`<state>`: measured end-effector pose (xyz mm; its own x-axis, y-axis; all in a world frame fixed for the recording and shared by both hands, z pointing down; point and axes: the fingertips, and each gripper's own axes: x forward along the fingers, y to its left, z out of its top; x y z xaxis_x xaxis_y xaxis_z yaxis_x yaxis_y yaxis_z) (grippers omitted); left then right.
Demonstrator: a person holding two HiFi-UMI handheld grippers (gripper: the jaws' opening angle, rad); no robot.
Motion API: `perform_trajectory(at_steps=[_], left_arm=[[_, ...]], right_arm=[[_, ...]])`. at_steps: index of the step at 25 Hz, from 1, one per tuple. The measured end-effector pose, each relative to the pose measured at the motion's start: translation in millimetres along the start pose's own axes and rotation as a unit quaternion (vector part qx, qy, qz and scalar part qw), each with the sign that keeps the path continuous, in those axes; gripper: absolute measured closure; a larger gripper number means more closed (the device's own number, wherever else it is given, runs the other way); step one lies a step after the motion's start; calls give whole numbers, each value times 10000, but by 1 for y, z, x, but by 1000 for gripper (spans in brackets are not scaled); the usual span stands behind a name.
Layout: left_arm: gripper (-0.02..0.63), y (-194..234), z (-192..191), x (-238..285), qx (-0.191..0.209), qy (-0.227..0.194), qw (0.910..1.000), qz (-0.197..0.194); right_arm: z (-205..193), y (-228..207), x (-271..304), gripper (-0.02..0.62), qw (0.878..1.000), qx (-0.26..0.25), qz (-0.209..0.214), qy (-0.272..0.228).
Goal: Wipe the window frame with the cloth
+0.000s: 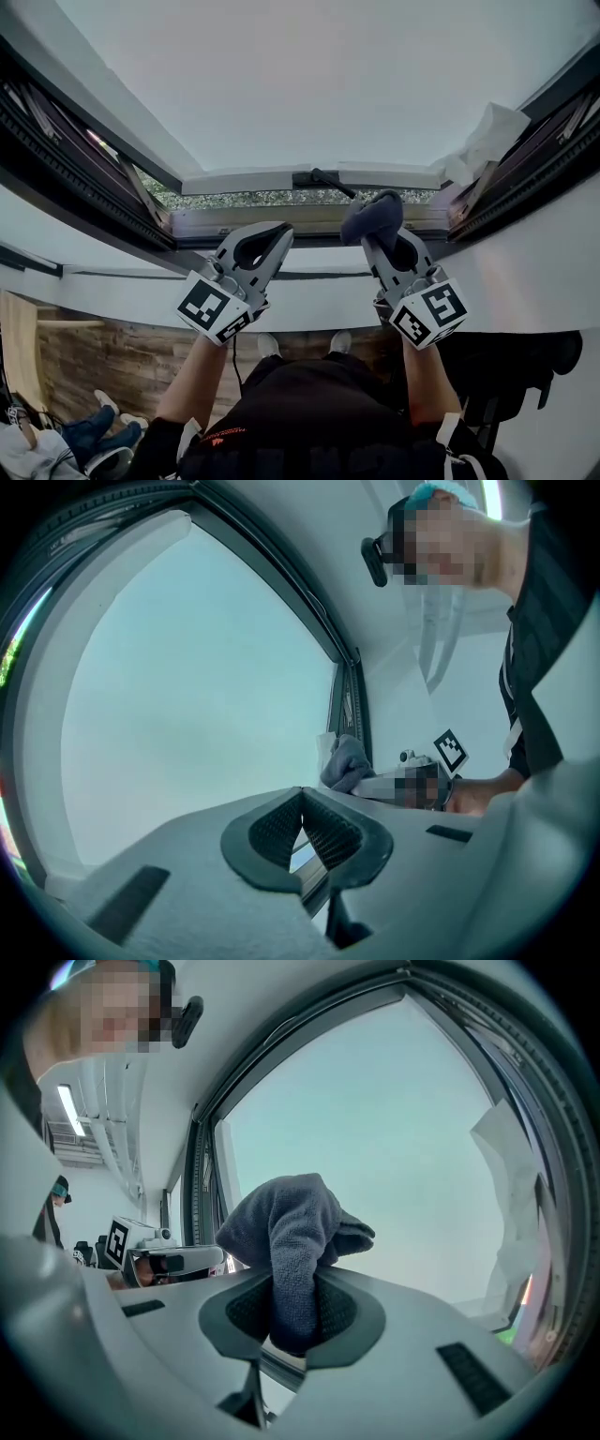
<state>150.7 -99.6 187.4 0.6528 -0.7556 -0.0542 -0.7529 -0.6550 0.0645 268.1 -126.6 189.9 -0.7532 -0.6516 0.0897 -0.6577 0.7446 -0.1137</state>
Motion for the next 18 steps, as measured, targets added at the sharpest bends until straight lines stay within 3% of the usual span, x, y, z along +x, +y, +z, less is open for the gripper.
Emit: perform_trajectory(at_steps=[18], left_arm=[[588, -13, -8, 24, 56, -66, 10000, -24]], right_arm=[[-6, -8, 1, 540, 9998, 11, 208, 49]])
